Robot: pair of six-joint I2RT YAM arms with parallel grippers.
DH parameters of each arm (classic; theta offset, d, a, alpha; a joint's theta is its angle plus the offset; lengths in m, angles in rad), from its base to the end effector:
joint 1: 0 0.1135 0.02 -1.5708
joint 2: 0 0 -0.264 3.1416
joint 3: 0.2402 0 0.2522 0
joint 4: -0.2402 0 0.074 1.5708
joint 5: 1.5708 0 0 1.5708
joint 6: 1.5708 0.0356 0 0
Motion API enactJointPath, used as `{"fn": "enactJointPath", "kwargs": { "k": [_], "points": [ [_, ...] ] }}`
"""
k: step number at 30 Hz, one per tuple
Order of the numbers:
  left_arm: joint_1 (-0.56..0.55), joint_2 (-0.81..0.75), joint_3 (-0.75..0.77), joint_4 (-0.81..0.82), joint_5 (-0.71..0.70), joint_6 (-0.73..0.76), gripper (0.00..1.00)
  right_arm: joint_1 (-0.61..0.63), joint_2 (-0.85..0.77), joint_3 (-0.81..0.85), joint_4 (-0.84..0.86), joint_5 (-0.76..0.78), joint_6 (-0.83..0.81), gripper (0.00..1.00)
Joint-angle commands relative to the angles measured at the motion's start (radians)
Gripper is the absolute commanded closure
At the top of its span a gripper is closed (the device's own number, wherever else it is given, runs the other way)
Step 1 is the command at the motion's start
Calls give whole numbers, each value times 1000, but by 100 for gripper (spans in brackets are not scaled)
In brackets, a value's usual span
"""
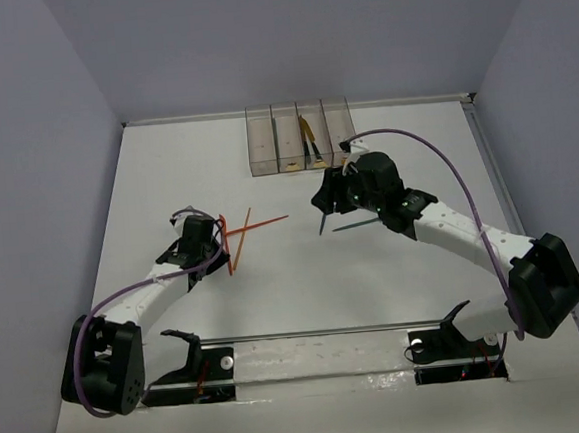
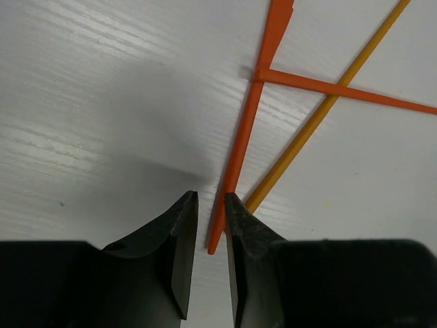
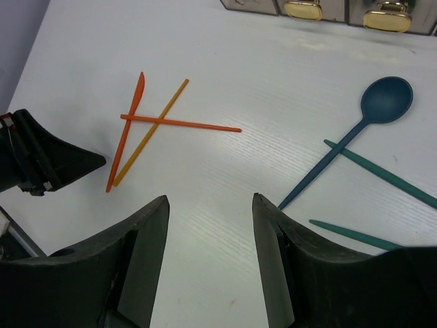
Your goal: Sort the eating utensils into containers
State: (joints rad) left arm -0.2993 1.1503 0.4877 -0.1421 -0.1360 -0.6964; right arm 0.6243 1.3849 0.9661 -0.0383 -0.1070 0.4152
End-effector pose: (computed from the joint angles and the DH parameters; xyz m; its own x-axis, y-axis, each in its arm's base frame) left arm 0.2098 -0.0597 0.1724 -0.6580 -0.4620 -0.5946 -0.2865 0.8838 -0.3698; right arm 0.2554 0.1887 0.2799 -0.5935 0.0668 -0.8021 -0.4585 0.7910 0.4051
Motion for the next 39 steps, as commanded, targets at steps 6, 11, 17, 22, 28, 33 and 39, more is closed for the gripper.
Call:
{"fn": "enactJointPath", "kwargs": {
  "k": [6, 11, 17, 22, 28, 33, 39],
  "points": [
    [5, 57, 17, 96, -27, 31, 77, 14, -44, -50, 75, -37, -19, 42],
    [-4, 113, 18, 113, -22, 37, 77, 14, -35, -59, 83, -40, -23, 42],
    [-23, 134, 37, 133, -8, 43, 75, 23, -20, -60, 90, -54, -27, 42],
    [-23, 63, 19, 128, -39, 9, 66, 23, 0, -63, 90, -57, -35, 42],
    [-46, 28, 9, 124, -19, 12, 61, 23, 6, -66, 95, -59, -35, 42],
    [-64, 46, 9, 107, -53, 18, 62, 23, 5, -72, 101, -62, -30, 42],
    [-86, 110, 37, 93, -89, 31, 66, 23, -3, -78, 101, -59, -29, 42]
  ]
}}
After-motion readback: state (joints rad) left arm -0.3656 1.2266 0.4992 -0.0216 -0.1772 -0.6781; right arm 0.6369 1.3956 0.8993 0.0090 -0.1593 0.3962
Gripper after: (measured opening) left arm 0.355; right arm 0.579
